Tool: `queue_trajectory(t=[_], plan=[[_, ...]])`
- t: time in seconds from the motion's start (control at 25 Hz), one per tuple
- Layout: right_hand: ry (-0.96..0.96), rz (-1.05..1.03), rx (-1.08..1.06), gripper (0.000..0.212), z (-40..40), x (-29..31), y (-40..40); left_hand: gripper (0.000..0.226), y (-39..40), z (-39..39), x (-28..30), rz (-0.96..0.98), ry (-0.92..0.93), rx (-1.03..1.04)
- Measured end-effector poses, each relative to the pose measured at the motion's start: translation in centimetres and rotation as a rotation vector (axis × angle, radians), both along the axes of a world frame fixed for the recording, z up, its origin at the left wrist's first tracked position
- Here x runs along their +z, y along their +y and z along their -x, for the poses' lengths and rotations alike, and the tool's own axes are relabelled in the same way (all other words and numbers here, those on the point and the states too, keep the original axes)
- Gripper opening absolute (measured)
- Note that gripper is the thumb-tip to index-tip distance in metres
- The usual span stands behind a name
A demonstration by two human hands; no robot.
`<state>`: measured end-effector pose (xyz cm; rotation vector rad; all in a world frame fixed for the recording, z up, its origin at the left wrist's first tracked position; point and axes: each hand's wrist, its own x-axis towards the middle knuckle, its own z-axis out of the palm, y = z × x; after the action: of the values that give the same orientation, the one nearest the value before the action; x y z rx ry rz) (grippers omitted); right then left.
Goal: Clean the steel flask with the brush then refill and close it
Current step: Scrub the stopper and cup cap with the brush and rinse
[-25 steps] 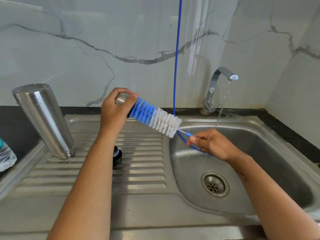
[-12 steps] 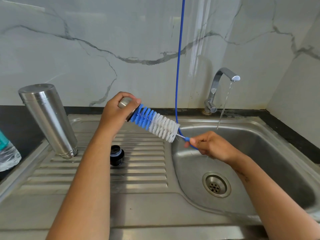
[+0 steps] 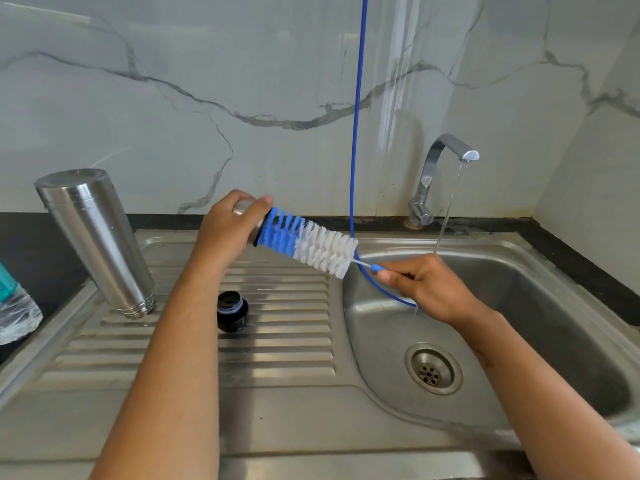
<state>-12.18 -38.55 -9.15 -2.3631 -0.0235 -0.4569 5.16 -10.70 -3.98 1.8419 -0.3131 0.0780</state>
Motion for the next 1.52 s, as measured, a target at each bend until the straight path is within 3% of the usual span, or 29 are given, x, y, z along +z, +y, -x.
queue_trajectory(t=[0.08, 0.12, 0.32, 0.48, 0.6, 0.72, 0.84, 0.92, 1.0, 1.24, 1.44, 1.52], plan=[[0.216, -0.337, 0.025, 0.027, 0.1, 0.2, 0.1, 0.022, -0.2, 0.7, 0.7, 0.086, -0.134, -0.06], [0.244, -0.36, 0.023, 0.026, 0.4, 0.5, 0.0, 0.021, -0.4, 0.9, 0.7, 0.106, -0.169, -0.055], [0.086, 0.017, -0.11, 0.02, 1.0, 1.0, -1.4, 0.032, -1.8, 1.4, -0.1, 0.066, -0.17, 0.161], [-0.047, 0.367, -0.258, 0.034, 1.1, 1.0, -2.4, 0.037, -0.4, 0.7, -0.2, -0.024, -0.063, 0.403], [0.027, 0.301, -0.293, 0.03, 1.2, 0.7, -2.6, 0.036, 0.2, -0.4, -0.3, 0.385, 0.208, 0.252], [0.002, 0.076, -0.261, 0.027, 0.5, 0.9, -0.8, 0.033, -0.8, 0.2, 0.9, 0.752, 0.52, -0.029], [-0.073, -0.166, -0.229, 0.018, -0.1, 1.5, 3.7, 0.031, -2.4, 1.2, 1.5, 0.972, 0.63, -0.169], [-0.099, -0.26, -0.183, 0.023, -0.5, 1.4, 7.2, 0.047, -3.4, 1.7, 1.3, 0.987, 0.635, -0.208], [-0.093, -0.275, -0.15, 0.04, -0.6, 0.9, 9.5, 0.059, -4.0, 2.0, 1.1, 0.961, 0.607, -0.244], [-0.241, -0.189, -0.297, 0.035, -0.7, 0.4, 10.7, 0.025, -6.1, 4.3, 1.4, 0.816, 0.479, -0.37], [-0.143, 0.007, -0.207, 0.032, -0.4, 0.7, 10.2, 0.03, -3.7, 1.7, 1.6, 1.091, 0.357, -0.063], [-0.179, 0.036, -0.19, 0.034, -0.3, 0.4, 10.6, 0.026, -2.7, 1.2, 0.8, 1.073, 0.367, -0.081]])
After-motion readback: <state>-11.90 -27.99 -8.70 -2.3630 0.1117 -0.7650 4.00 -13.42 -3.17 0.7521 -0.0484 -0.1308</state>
